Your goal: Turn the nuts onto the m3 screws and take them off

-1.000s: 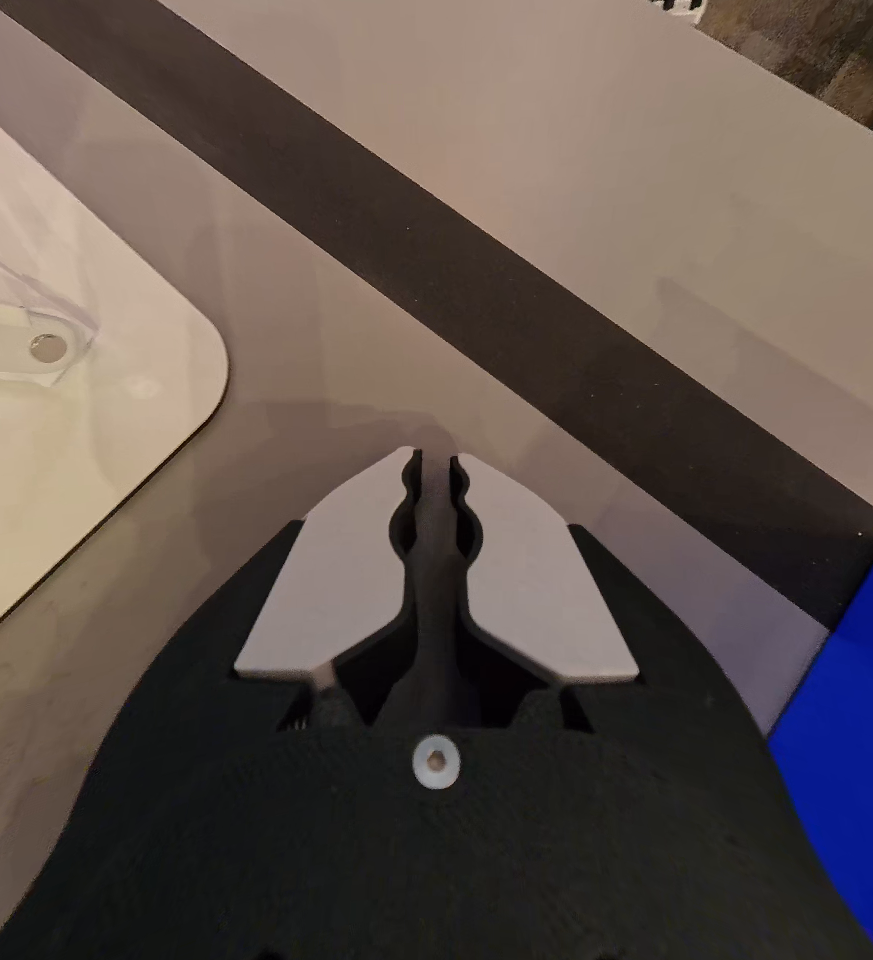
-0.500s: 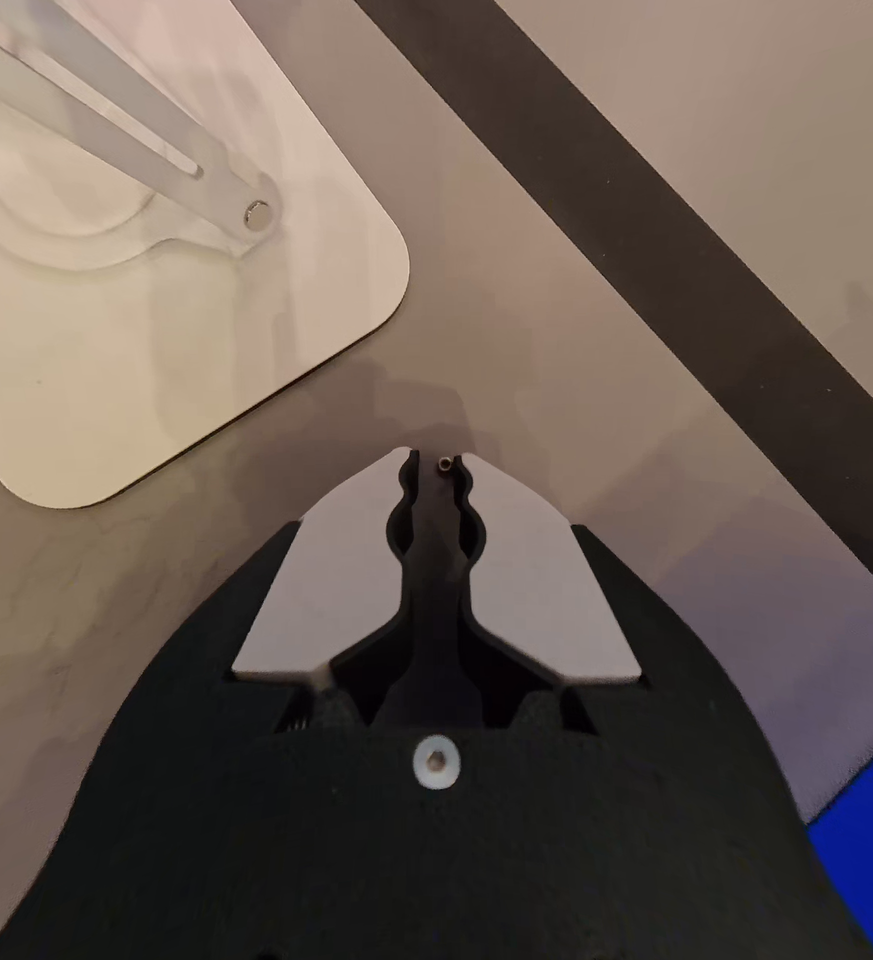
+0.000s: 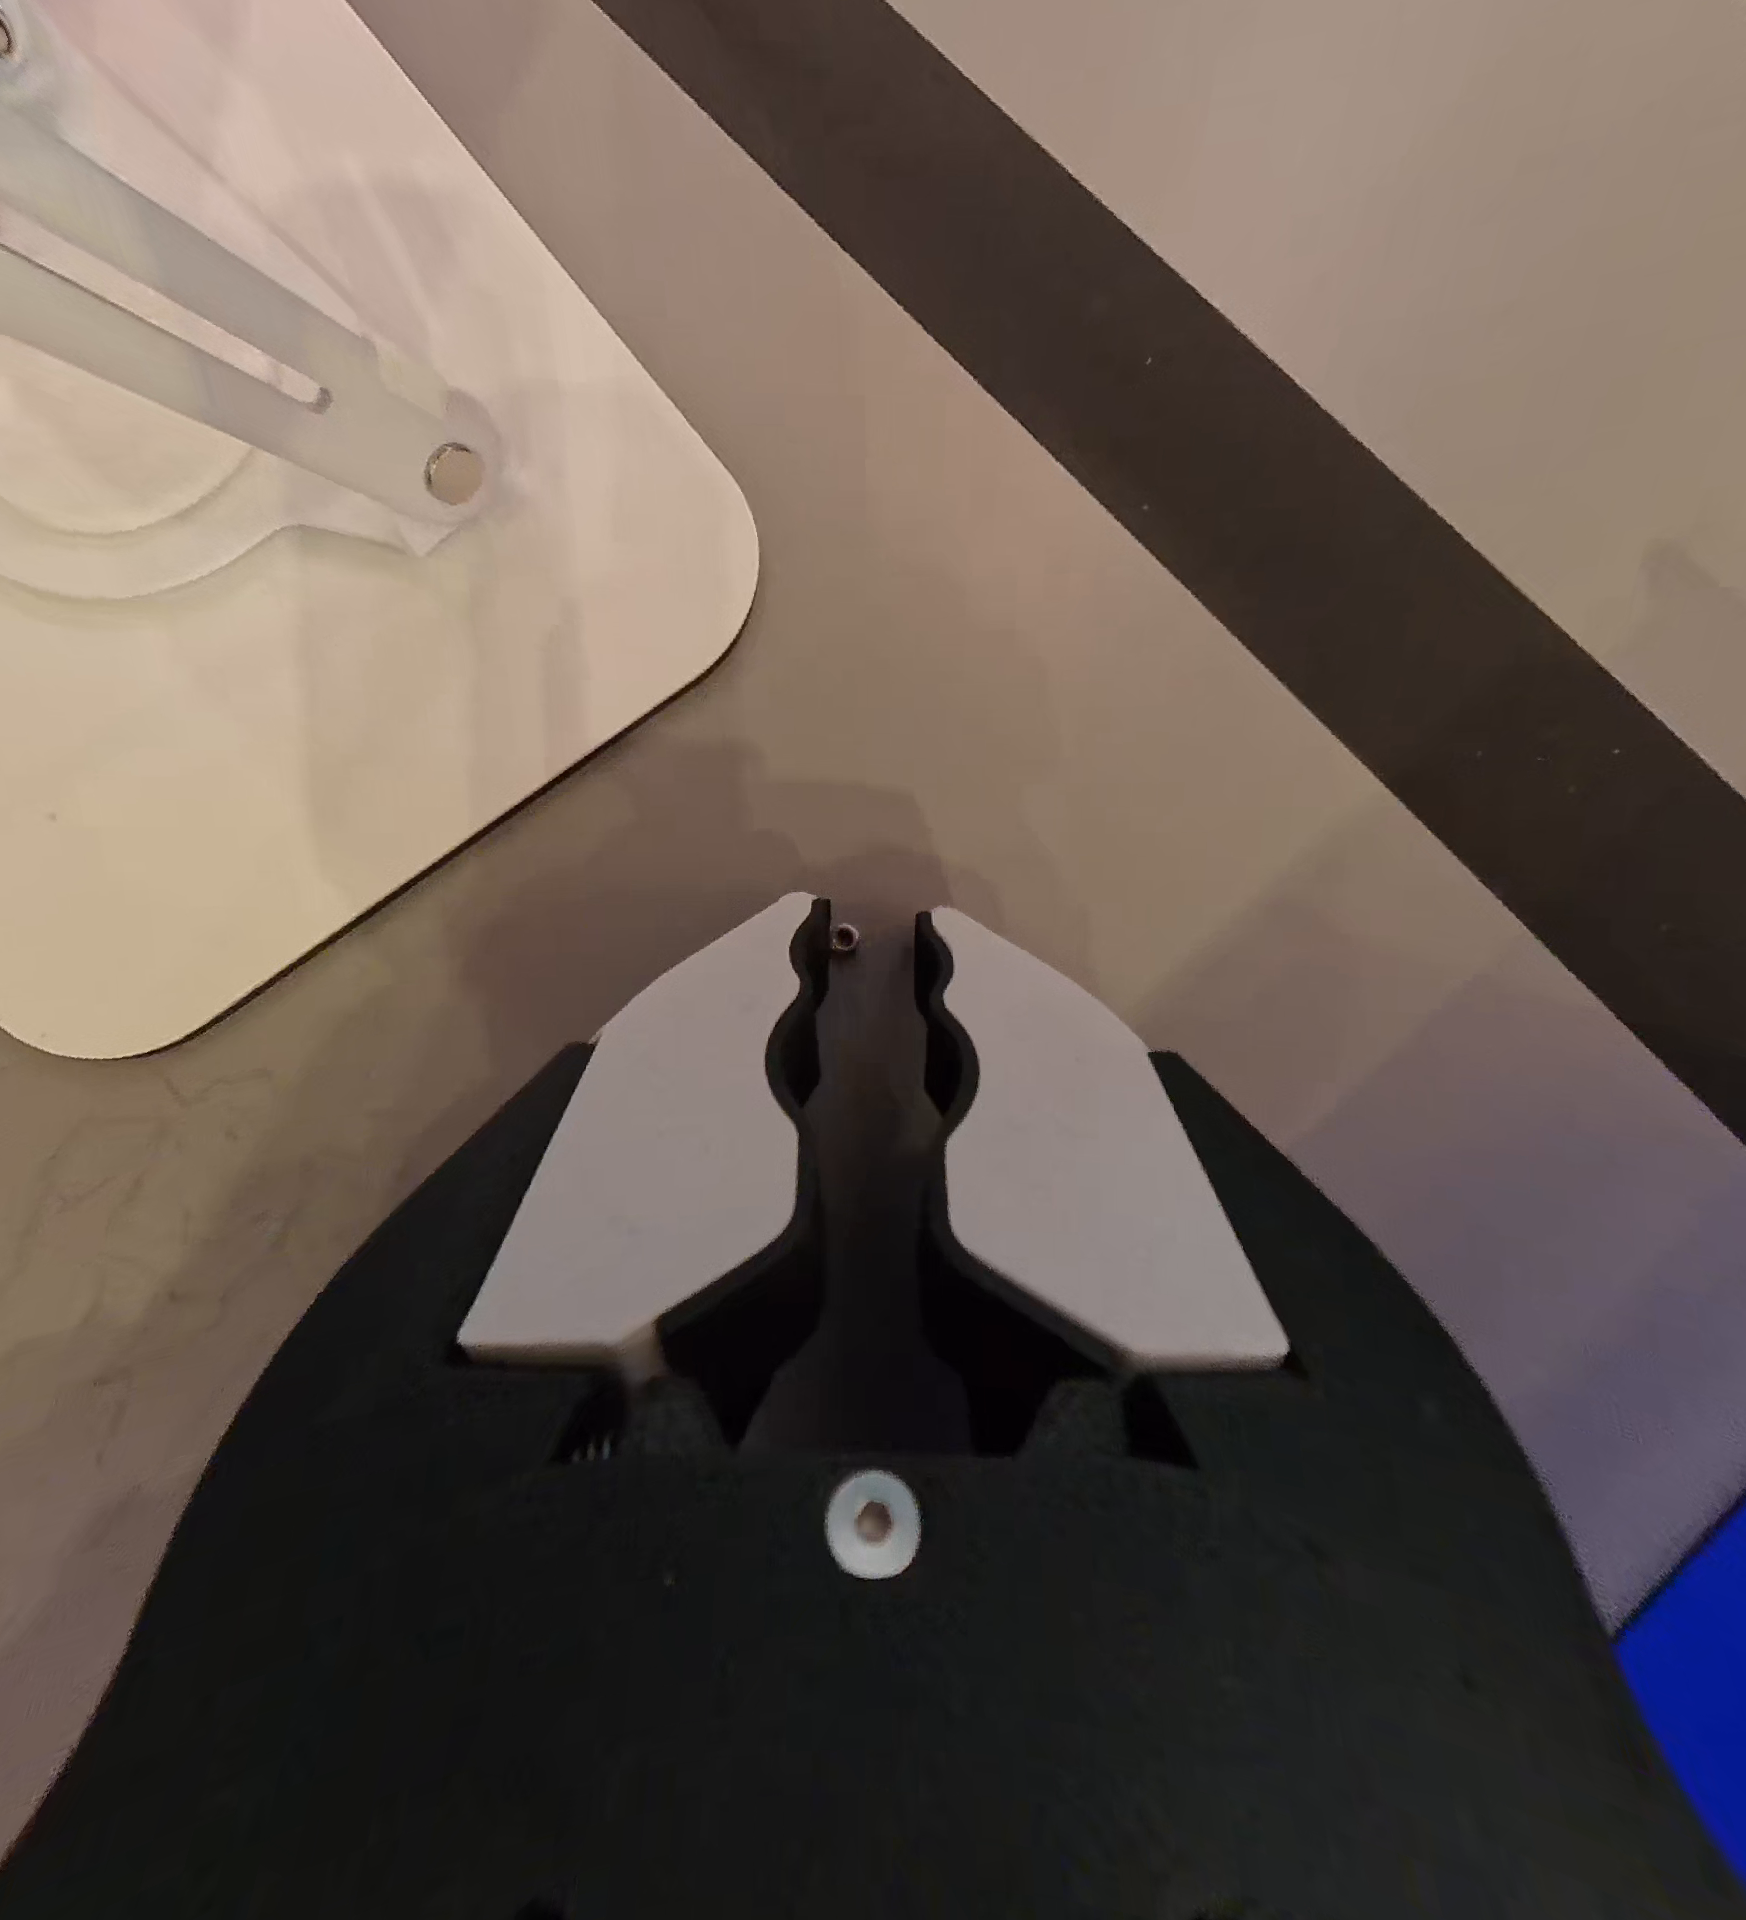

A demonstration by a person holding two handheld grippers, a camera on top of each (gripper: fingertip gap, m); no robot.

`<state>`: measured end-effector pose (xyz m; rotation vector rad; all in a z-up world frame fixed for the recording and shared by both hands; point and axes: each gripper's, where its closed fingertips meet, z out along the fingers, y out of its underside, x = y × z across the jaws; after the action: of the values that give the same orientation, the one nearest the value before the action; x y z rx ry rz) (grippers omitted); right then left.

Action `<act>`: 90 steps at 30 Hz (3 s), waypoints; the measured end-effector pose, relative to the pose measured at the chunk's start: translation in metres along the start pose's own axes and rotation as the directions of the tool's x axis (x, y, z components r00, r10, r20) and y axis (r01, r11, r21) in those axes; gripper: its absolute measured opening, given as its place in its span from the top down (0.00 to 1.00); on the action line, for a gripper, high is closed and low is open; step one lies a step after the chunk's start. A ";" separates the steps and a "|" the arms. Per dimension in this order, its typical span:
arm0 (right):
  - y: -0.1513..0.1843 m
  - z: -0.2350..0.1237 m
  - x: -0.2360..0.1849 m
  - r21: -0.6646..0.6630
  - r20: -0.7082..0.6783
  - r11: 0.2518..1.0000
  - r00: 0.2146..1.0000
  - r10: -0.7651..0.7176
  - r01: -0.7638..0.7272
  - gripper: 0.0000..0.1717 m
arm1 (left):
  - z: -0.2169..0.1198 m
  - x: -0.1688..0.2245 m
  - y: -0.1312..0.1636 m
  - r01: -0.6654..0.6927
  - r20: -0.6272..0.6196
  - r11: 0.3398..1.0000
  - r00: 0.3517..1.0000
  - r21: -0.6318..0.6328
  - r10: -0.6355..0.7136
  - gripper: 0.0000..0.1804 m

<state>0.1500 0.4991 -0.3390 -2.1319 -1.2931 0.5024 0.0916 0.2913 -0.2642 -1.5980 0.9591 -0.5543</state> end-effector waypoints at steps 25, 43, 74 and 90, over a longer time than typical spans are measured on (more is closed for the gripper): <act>0.008 -0.005 -0.006 -0.128 0.038 0.991 0.999 -0.025 0.030 0.94 | 0.000 0.002 0.001 -0.003 -0.006 1.000 1.000 -0.003 0.003 0.99; 0.012 -0.008 -0.008 -0.174 0.065 0.984 0.997 -0.029 0.040 0.97 | -0.001 0.003 0.001 -0.008 -0.010 1.000 1.000 -0.006 0.007 0.99; 0.006 -0.004 -0.001 -0.187 0.033 0.982 0.999 -0.033 0.039 0.97 | -0.001 0.004 0.001 -0.010 -0.013 1.000 1.000 -0.008 0.010 0.99; 0.030 -0.026 -0.028 -0.216 0.062 0.976 0.997 0.048 -0.034 0.97 | -0.001 0.002 0.001 0.002 -0.012 1.000 1.000 -0.001 -0.002 0.99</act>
<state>0.1724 0.4566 -0.3387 -2.3413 -1.3981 0.4723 0.0918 0.2891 -0.2649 -1.5987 0.9671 -0.5656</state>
